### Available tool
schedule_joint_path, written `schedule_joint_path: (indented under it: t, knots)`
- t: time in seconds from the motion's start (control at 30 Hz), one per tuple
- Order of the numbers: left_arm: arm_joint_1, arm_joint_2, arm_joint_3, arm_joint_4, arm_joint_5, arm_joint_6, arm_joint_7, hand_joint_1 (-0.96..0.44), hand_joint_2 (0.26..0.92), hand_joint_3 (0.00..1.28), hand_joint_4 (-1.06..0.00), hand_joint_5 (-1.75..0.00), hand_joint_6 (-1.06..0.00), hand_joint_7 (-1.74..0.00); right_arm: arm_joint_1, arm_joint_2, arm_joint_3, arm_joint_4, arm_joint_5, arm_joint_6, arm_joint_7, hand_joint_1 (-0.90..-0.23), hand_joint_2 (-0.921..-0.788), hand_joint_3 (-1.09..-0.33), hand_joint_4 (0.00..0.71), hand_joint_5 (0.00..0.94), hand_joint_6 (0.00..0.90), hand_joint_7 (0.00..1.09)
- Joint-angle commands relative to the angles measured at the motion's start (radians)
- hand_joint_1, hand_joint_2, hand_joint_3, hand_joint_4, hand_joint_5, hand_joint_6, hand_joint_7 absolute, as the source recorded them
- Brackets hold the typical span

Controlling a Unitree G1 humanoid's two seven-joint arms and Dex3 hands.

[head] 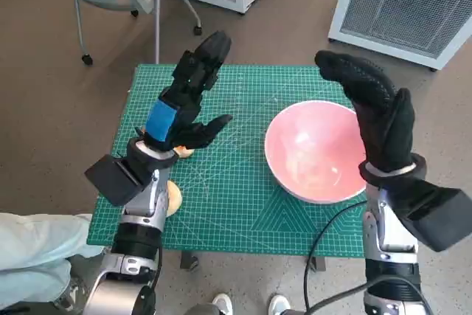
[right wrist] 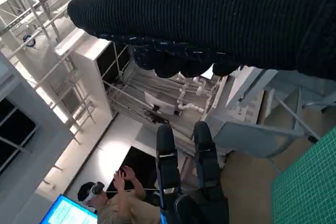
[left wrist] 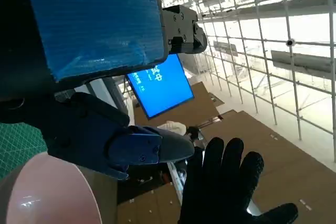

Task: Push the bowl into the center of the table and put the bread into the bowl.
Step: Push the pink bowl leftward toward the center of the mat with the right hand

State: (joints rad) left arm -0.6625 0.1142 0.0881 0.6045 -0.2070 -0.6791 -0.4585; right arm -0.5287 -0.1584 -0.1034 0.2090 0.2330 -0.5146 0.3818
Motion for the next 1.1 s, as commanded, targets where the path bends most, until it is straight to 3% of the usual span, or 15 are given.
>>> schedule_joint_path:
  t: [0.03,0.33,0.7,0.83,1.1]
  knots:
    - [-0.004,0.001,0.005,-0.001,-0.002,-0.005,0.004,-0.62,0.921,0.35,-0.12,-0.01,-0.01,-0.39,0.026,-0.032,-0.027,0.027,0.021,-0.008,0.022,-0.661,-0.921,-0.721,0.057,0.003,-0.001,0.39]
    - [0.000,0.006,0.015,0.000,-0.008,-0.007,0.004,-0.62,0.921,0.34,-0.12,-0.01,-0.01,-0.39,0.053,-0.061,-0.106,0.101,0.063,-0.071,0.023,-0.653,-0.921,-0.715,0.061,0.005,-0.001,0.40]
    - [-0.005,0.003,0.029,0.019,-0.010,-0.016,0.008,-0.62,0.921,0.34,-0.13,-0.01,-0.02,-0.38,0.098,-0.067,-0.190,0.187,0.048,-0.133,-0.055,-0.620,-0.921,-0.747,0.005,0.000,-0.001,0.34]
    - [-0.006,0.001,0.032,0.021,-0.009,-0.015,0.011,-0.62,0.921,0.34,-0.13,-0.01,-0.02,-0.38,0.108,-0.074,-0.217,0.250,0.043,-0.163,-0.075,-0.638,-0.921,-0.743,0.001,0.000,-0.001,0.34]
    - [-0.010,0.000,0.037,0.029,-0.009,-0.016,0.013,-0.62,0.921,0.34,-0.13,-0.01,-0.03,-0.37,0.099,-0.077,-0.244,0.417,0.018,-0.225,-0.117,-0.638,-0.921,-0.747,-0.001,-0.001,-0.001,0.34]
